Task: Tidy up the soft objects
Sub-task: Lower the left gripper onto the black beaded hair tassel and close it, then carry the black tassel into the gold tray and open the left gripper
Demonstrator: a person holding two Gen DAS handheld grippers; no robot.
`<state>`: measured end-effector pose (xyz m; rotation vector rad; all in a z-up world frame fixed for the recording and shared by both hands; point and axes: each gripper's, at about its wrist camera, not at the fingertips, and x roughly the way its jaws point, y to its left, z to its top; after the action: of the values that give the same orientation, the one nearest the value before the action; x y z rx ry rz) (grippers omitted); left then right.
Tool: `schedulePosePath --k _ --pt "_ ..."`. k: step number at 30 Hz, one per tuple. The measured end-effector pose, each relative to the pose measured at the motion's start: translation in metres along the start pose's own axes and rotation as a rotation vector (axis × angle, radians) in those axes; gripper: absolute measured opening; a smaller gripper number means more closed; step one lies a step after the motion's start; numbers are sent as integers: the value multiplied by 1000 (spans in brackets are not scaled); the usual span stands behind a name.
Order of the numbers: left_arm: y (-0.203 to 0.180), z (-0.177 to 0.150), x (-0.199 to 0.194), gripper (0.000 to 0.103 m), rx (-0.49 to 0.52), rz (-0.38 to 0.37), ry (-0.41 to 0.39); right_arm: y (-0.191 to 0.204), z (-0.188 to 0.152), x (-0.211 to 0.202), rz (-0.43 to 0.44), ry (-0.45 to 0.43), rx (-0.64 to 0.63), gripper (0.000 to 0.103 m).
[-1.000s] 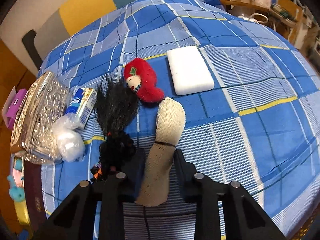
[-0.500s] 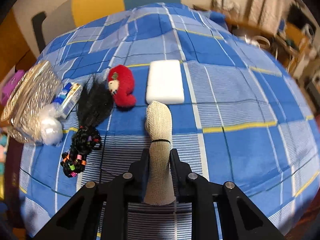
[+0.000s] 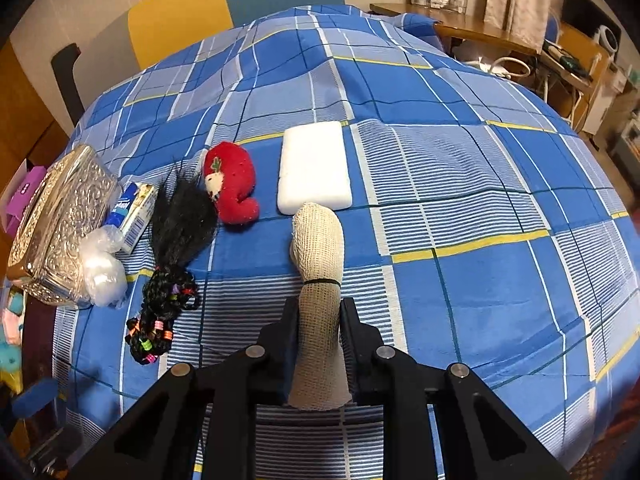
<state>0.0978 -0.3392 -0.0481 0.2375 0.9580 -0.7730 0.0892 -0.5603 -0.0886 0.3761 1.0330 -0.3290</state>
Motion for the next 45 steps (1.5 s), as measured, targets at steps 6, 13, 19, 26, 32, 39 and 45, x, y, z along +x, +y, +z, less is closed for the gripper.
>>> schedulePosePath --k 6,13,19,26,32,39,45 --pt "-3 31 39 46 -2 26 19 -7 2 0 19 6 45 20" --pt "-1 45 88 46 -22 27 90 -12 4 2 37 9 73 20" --pt "1 44 107 32 -15 49 106 -11 6 3 46 11 72 20" --pt "-8 14 86 32 69 21 73 -12 4 4 50 13 75 20" --pt "-20 2 80 39 144 58 57 -10 3 5 57 21 71 20" --pt "-11 28 95 43 23 33 93 -8 2 8 50 29 63 20" --pt "-15 25 102 37 42 19 89 -8 2 8 50 32 58 20"
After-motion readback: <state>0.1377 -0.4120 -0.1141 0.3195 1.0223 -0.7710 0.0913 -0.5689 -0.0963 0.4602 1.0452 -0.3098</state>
